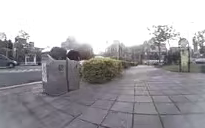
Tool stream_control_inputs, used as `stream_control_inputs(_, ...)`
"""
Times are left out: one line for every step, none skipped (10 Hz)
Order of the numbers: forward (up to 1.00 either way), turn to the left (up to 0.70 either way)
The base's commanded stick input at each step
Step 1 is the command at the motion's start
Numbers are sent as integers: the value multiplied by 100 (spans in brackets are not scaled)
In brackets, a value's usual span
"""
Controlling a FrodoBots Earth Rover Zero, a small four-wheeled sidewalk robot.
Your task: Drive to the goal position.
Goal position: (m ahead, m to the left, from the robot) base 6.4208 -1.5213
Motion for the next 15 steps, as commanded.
stream_control_inputs(100, -40)
stream_control_inputs(100, -40)
stream_control_inputs(100, -40)
stream_control_inputs(100, -40)
stream_control_inputs(100, -40)
stream_control_inputs(100, -40)
stream_control_inputs(100, -40)
stream_control_inputs(100, -40)
stream_control_inputs(100, -14)
stream_control_inputs(100, 0)
stream_control_inputs(100, 0)
stream_control_inputs(100, 0)
stream_control_inputs(100, 0)
stream_control_inputs(100, 0)
stream_control_inputs(100, 0)
